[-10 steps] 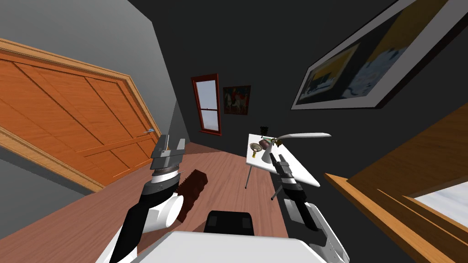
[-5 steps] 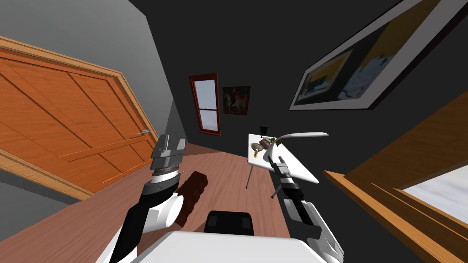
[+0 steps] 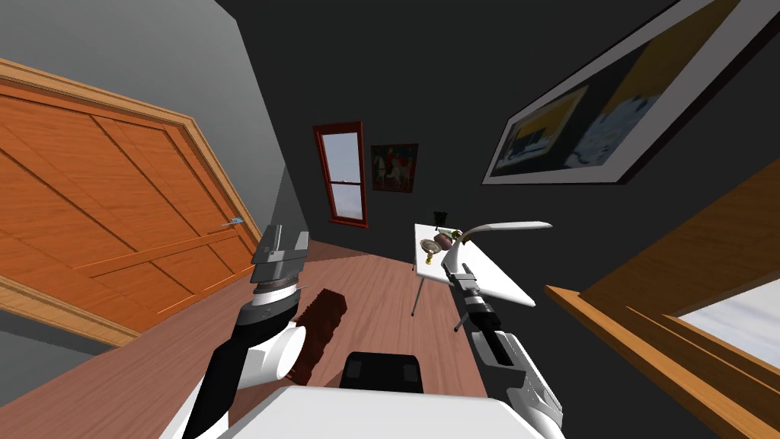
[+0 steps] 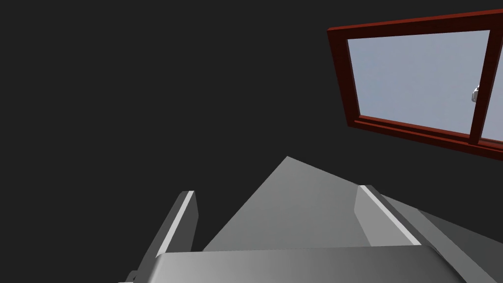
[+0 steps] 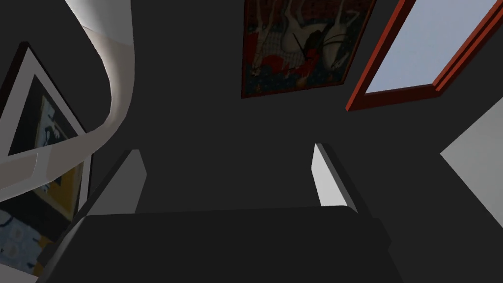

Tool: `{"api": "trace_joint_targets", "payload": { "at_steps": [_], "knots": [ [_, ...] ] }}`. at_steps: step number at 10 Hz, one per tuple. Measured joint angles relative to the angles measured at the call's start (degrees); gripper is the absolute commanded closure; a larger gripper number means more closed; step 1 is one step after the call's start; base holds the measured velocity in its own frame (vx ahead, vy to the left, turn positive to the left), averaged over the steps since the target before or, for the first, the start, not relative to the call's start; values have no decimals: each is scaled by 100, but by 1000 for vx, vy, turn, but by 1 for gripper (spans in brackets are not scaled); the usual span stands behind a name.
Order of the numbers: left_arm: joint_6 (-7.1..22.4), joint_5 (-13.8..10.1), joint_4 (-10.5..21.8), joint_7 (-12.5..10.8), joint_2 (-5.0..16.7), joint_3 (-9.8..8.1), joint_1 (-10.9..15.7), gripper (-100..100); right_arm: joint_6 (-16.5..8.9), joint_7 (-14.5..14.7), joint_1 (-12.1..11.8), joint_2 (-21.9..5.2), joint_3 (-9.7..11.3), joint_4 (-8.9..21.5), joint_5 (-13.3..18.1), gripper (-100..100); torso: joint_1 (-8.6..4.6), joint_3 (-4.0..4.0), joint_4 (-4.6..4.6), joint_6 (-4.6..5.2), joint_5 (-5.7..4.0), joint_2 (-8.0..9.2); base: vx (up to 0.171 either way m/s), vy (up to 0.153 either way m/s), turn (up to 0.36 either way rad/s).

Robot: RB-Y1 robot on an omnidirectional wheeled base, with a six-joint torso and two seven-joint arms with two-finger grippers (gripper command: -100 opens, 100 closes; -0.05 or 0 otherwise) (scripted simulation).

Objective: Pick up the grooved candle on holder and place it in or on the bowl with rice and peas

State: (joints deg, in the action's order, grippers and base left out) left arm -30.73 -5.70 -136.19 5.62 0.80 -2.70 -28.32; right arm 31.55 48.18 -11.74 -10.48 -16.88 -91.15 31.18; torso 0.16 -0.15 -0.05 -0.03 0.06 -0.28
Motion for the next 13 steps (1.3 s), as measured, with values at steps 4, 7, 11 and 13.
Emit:
{"api": "trace_joint_targets", "payload": {
  "at_steps": [4,7,11,13],
  "knots": [
    [0,0,0,0,0,0,0,0,-204,618,290,-10,-34,536,611,-100,-9,-10,-4,0,-2,-17,73,27,2],
    [0,0,0,0,1,-1,-1,0,-367,1050,431,88,-18,799,1043,-100,-20,-13,-5,0,-4,-22,89,-12,18],
    [0,0,0,0,1,-1,0,0,-509,1527,623,372,-34,1138,1503,-100,-33,-10,-4,1,-7,-16,80,-39,12],
    [0,0,0,0,1,-1,0,0,-580,1704,727,589,-55,1284,1676,-100,-27,-8,-3,0,-6,-13,65,-36,-4]
  ]
}}
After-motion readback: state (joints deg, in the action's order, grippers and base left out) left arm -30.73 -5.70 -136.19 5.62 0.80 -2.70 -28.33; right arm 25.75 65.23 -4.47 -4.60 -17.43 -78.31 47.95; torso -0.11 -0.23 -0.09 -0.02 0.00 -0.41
